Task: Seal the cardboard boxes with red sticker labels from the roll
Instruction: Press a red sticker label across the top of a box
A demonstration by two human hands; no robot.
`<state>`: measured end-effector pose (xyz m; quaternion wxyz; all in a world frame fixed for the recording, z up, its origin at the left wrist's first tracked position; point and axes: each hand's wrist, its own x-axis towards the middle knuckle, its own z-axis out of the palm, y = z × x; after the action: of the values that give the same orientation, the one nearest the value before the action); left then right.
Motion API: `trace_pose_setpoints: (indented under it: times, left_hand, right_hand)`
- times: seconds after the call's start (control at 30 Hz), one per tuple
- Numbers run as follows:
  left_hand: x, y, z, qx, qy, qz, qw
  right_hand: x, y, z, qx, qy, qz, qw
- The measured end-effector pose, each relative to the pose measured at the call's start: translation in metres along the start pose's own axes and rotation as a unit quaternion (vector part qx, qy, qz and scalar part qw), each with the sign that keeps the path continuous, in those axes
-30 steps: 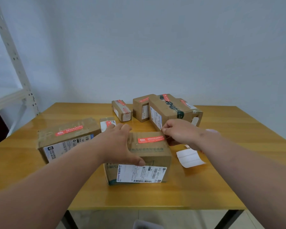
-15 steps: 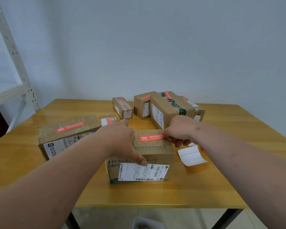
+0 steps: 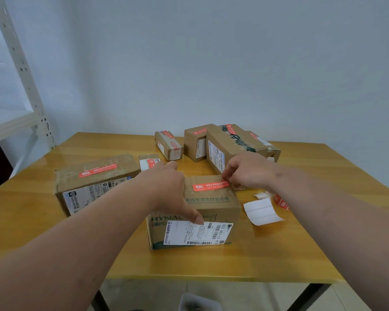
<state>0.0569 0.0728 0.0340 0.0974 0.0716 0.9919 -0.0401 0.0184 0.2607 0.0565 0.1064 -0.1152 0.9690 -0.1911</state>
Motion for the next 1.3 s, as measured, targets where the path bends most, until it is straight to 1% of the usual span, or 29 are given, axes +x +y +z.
trace_pose_setpoints:
  times: [0.13, 0.43, 0.57, 0.63, 0.8, 0.97, 1.07, 1.2, 1.3]
  left_hand:
    - [-0.001, 0.0, 0.0, -0.001, -0.001, 0.0, 1.0]
    - [-0.002, -0.001, 0.001, 0.0, 0.002, 0.004, 1.0]
    - [-0.002, -0.002, 0.001, 0.0, 0.007, 0.009, 1.0]
    - [-0.001, -0.002, 0.001, 0.001, 0.005, 0.008, 1.0]
    - [0.0, -0.002, 0.0, 0.005, 0.004, 0.008, 1.0]
    - [0.001, -0.001, 0.0, 0.002, 0.004, 0.005, 1.0]
    - [0.0, -0.001, 0.0, 0.009, 0.005, 0.004, 1.0]
    - [0.0, -0.001, 0.0, 0.011, 0.003, 0.002, 1.0]
    - [0.001, -0.001, 0.001, 0.008, 0.003, 0.002, 1.0]
  right_hand:
    - [-0.005, 0.001, 0.002, -0.036, 0.0, -0.031, 0.999]
    - [0.0, 0.011, 0.004, -0.025, 0.01, -0.073, 0.997]
    - [0.003, 0.017, 0.004, -0.094, 0.034, -0.113, 0.988]
    - [0.003, 0.017, 0.003, -0.14, 0.028, -0.134, 0.981]
    - [0.004, 0.013, 0.003, -0.285, 0.027, -0.191, 0.939]
    - [0.003, 0.013, 0.008, -0.414, 0.042, -0.244, 0.876]
    - [-0.004, 0.008, 0.007, -0.459, 0.033, -0.267, 0.847]
    - [-0.008, 0.008, 0.008, -0.504, 0.045, -0.296, 0.81]
    - [-0.007, 0.01, 0.008, -0.518, 0.051, -0.306, 0.797]
